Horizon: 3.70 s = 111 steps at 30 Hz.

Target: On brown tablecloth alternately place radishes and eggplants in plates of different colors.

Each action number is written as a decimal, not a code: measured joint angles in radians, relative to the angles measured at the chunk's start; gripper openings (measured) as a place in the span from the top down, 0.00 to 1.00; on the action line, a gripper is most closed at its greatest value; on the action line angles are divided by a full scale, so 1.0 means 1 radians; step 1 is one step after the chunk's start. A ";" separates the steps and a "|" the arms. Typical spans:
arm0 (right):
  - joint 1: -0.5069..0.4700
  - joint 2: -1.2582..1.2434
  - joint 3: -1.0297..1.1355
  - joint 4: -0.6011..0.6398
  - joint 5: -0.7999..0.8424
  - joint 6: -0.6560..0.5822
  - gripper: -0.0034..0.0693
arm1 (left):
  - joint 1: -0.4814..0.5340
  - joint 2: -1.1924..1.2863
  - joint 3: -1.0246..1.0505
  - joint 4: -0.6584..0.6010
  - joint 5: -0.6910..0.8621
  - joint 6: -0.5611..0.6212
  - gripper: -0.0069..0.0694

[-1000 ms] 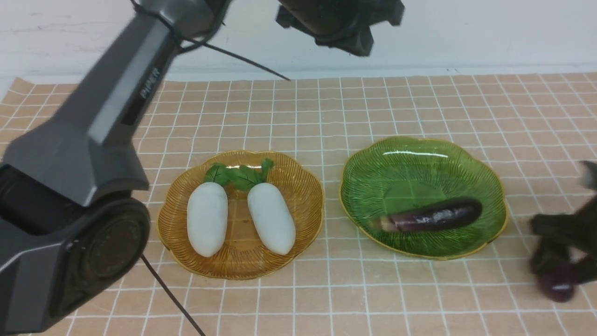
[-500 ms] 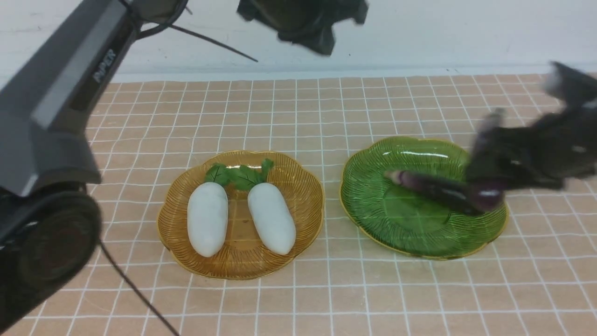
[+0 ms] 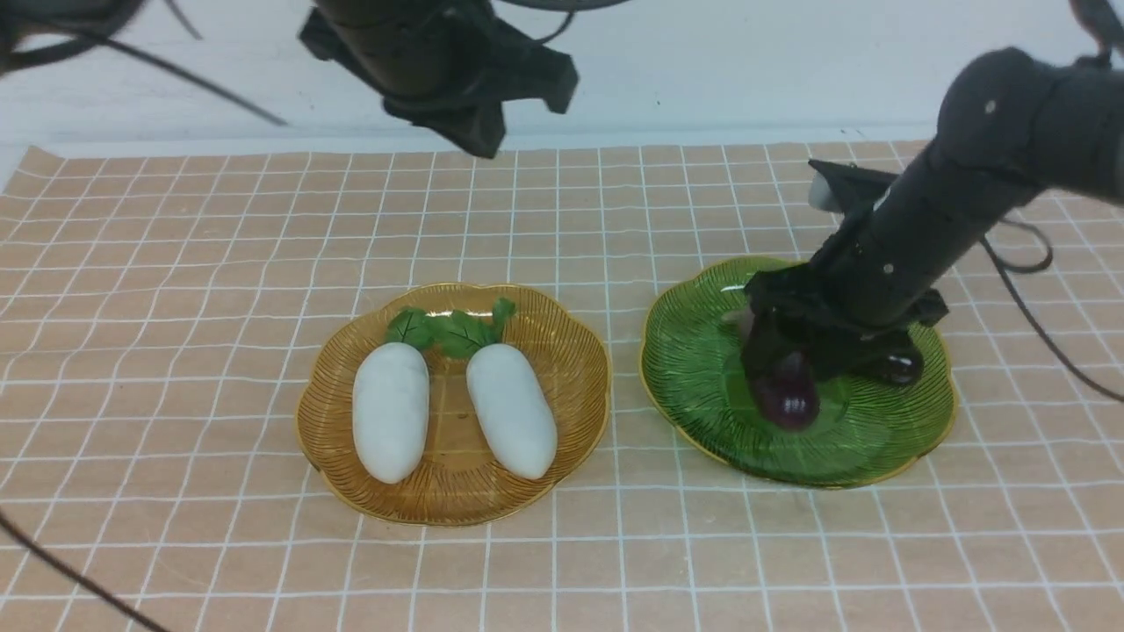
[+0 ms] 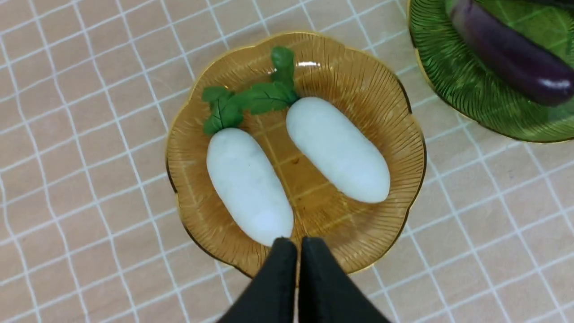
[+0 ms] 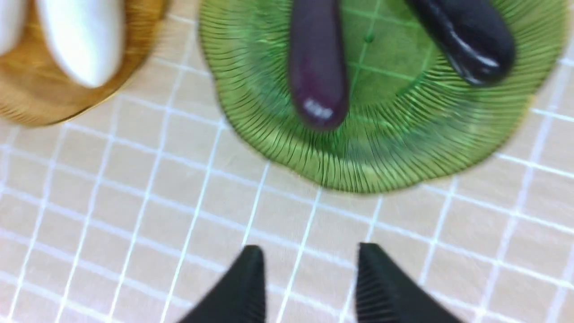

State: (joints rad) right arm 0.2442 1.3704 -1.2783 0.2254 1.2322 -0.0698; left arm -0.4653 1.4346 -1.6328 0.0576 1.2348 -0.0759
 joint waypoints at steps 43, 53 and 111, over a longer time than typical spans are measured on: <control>0.000 -1.380 0.844 -0.430 -0.715 0.344 0.97 | -0.002 -0.650 0.838 0.012 -0.648 -0.110 0.91; 0.000 -1.380 0.844 -0.430 -0.715 0.344 0.97 | -0.002 -0.803 0.873 0.000 -0.561 -0.125 0.91; 0.000 -1.380 0.844 -0.433 -0.714 0.345 0.97 | 0.464 -1.447 1.660 -0.098 -0.852 0.131 0.91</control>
State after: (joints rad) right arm 0.2442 -0.0101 -0.4347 -0.2073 0.5187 0.2748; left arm -0.0010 -0.0123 0.0276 -0.0400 0.3828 0.0549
